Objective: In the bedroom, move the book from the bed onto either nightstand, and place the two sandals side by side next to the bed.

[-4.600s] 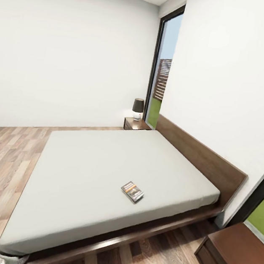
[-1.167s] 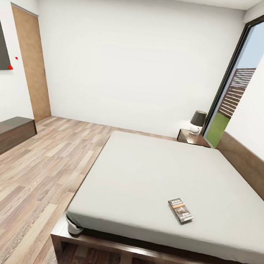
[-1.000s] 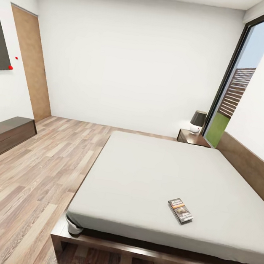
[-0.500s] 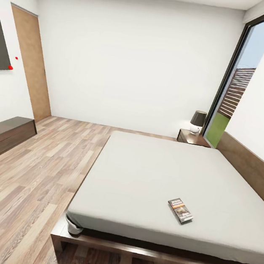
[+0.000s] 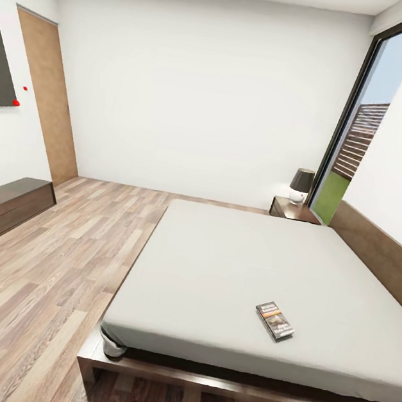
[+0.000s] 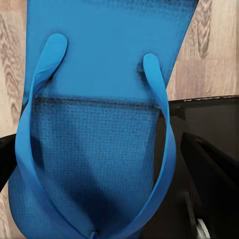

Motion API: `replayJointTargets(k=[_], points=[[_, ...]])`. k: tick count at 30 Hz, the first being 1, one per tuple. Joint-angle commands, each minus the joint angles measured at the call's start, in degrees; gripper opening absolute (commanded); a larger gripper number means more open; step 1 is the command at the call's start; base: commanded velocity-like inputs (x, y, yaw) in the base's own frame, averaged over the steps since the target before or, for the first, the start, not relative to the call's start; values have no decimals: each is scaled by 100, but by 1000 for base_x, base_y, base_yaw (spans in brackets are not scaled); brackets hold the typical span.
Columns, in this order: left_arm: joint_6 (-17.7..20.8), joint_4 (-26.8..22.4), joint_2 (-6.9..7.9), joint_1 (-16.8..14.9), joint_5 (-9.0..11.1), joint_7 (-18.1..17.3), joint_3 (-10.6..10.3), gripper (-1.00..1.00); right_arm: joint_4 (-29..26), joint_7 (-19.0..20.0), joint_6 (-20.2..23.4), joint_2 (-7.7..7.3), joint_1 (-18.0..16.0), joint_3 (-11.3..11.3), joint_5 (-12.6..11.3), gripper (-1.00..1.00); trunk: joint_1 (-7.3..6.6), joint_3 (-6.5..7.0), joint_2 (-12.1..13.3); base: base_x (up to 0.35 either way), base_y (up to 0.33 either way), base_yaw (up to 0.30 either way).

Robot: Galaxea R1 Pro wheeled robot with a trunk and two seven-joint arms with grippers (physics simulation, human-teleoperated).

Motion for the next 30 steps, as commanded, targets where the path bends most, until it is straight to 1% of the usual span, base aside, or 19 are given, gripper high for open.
replayJointTargets(k=[1, 5, 10, 21, 24, 30], points=[[-4, 0, -6, -4, -60, 3, 48, -100, -36, -22, 67, -2, -2, 46, -50, -100, 3, -13, -12, 0, 0, 0], [-19, 0, -11, -5, -54, -18, 48, -100, -48, -12, 25, -6, -2, 50, -52, -100, 3, -13, -12, 0, 0, 0], [-62, 0, -9, -4, -52, -35, 48, -100, -15, -8, -182, -19, -2, 44, -50, -100, 3, -13, -12, 0, 0, 0], [-90, -4, -8, -4, -51, -40, 48, -100, -3, -7, -254, -36, -2, 58, -45, -100, 3, -13, -12, 0, 0, 0], [-94, -8, -6, -3, -48, -40, 48, -100, 1, -7, -373, -37, -2, 64, -43, -100, 3, -13, -12, 0, 0, 0], [-95, -33, -7, -1, -48, -39, 48, -100, 6, -7, -491, -34, -2, 68, -41, -100, 135, -121, -253, 0, 0, 0]])
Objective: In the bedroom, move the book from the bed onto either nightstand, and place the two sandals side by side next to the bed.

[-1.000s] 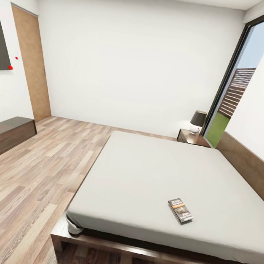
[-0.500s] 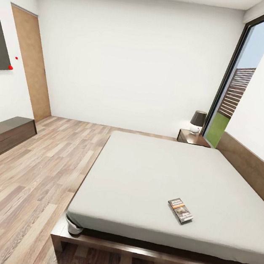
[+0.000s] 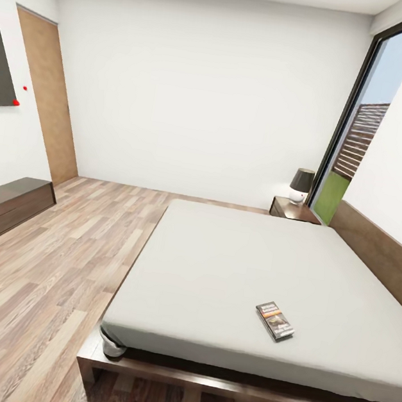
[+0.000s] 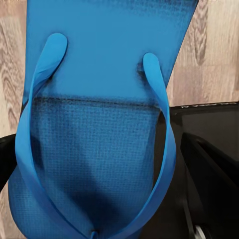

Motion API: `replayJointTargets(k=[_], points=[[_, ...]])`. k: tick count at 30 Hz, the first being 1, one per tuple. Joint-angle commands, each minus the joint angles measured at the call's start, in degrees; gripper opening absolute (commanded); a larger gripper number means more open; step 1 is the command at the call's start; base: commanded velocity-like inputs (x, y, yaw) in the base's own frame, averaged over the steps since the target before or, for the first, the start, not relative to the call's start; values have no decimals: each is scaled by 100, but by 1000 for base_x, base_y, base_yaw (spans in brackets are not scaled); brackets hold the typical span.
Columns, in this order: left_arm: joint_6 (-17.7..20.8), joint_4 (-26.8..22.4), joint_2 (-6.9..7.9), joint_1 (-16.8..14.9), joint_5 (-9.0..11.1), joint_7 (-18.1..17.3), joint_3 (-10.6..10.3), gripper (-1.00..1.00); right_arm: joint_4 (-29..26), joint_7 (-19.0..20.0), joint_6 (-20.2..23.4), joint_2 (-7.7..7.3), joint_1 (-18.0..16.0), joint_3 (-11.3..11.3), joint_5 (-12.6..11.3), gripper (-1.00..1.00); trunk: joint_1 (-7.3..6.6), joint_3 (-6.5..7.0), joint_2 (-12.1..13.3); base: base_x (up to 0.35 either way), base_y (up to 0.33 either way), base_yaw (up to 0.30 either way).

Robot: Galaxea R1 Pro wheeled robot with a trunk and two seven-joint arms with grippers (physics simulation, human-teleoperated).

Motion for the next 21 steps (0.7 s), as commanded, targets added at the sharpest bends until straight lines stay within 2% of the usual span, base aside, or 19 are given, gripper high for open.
replayJointTargets(k=[1, 4, 11, 19, 21], points=[[-11, -1, -1, -4, -60, 12, 49, -100, -9, -28, 5, 1, -3, 49, -51, -100, 25, -31, -53, 0, 0, 0], [-11, -4, -1, -3, -60, 12, 49, -100, -10, -28, -8, 2, -3, 50, -44, -100, 91, -85, -174, 0, 0, 0], [-11, -22, -3, -4, -60, 12, 49, -100, -11, -28, -28, 2, 2, 62, -4, -100, 91, -85, -174, 0, 0, 0], [-11, -49, -7, -2, -59, 12, 49, -100, -7, -28, -31, -5, 4, 59, 5, -100, 267, -228, -495, 0, 0, 0], [-11, -53, -8, -3, -59, 12, 49, -100, -8, -28, -35, -6, 5, 59, 8, -100, 267, -228, -495, 0, 0, 0]])
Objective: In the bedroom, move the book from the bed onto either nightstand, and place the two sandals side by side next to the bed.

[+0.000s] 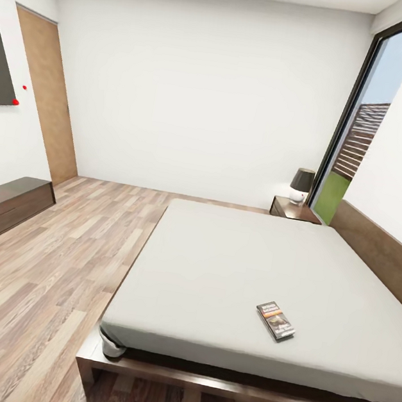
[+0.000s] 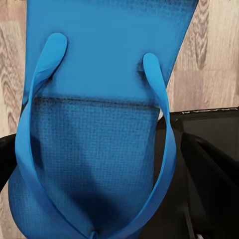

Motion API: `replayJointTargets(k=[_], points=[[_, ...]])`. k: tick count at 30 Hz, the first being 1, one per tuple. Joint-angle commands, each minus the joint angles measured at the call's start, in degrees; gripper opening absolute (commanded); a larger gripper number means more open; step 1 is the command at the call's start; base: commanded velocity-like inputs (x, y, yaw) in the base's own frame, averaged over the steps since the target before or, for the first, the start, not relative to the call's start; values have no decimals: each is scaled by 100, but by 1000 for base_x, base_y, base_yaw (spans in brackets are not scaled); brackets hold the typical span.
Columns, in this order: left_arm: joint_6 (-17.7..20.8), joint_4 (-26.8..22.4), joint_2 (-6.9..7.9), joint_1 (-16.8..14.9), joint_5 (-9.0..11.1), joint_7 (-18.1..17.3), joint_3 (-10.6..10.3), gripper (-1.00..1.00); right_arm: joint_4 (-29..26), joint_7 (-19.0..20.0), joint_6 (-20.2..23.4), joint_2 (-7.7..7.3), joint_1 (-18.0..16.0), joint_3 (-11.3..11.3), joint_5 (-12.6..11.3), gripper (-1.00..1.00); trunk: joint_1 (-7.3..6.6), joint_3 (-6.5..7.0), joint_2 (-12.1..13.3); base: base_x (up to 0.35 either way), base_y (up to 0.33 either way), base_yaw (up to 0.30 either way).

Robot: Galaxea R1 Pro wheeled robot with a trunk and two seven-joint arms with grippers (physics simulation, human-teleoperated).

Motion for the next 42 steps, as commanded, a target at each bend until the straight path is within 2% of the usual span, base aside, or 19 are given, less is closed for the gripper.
replayJointTargets(k=[1, 17, 25, 30, 42], points=[[-11, 2, -2, -4, -60, 12, 48, -100, -7, -27, 15, 0, -3, 49, -52, -100, 2, -11, -10, 0, 0, 0], [-36, -3, 4, -2, -62, 12, 48, -100, -9, -27, 11, -1, -3, 54, -33, -100, 2, -11, -10, 0, 0, 0], [-37, -4, 5, -2, -63, 12, 48, -100, -9, -27, 11, 1, -2, 61, -36, -100, 178, -154, -330, 0, 0, 0], [-41, -4, 6, -2, -64, 12, 48, -100, -10, -27, 17, 8, -2, 70, -40, -100, 178, -154, -330, 0, 0, 0], [-46, -4, 6, -1, -64, 12, 48, -100, -10, -27, 11, 8, -2, 70, -41, -100, 441, -370, -812, 0, 0, 0]])
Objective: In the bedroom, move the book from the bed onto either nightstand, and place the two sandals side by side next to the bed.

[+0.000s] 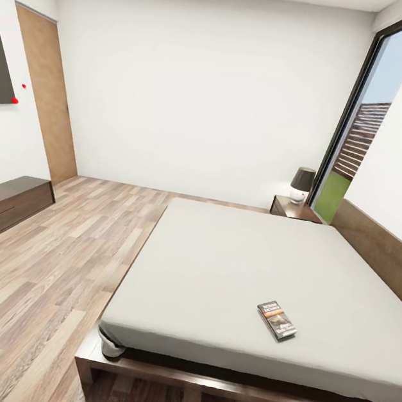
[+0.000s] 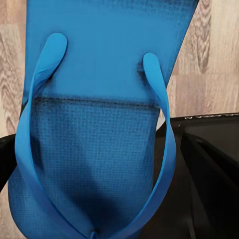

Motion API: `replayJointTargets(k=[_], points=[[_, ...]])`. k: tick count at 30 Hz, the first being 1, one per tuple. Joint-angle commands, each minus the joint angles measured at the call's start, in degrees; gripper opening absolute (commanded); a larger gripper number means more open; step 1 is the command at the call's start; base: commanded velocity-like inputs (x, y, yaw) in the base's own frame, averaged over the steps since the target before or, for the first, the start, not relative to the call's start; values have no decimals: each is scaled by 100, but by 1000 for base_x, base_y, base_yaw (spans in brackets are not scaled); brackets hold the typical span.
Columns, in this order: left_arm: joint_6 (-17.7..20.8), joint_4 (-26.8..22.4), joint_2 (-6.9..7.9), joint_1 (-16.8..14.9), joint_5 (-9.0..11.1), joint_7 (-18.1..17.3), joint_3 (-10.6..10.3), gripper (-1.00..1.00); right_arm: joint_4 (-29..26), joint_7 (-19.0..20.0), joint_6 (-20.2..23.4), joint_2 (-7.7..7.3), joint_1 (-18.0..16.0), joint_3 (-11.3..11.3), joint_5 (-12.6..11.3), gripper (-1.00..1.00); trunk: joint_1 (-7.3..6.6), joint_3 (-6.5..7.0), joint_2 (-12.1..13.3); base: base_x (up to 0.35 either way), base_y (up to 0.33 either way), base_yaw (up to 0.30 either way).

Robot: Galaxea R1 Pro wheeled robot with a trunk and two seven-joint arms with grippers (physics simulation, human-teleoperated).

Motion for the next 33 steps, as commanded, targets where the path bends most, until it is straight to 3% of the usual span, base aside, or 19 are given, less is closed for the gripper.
replayJointTargets(k=[1, 21, 33], points=[[-14, 4, -2, -4, -60, 12, 48, -100, -7, -27, 15, 0, -3, 51, -52, -100, 24, -28, -49, 0, 0, 0], [12, -3, -11, -14, -60, 12, 48, -100, -13, -27, 15, 7, -3, 54, -58, -100, 463, -387, -851, 0, 0, 0], [209, 4, -2, -218, -75, -40, 48, -100, -64, -20, 72, 21, -3, 53, -70, -100, 727, -602, -1333, 0, 0, 0]])
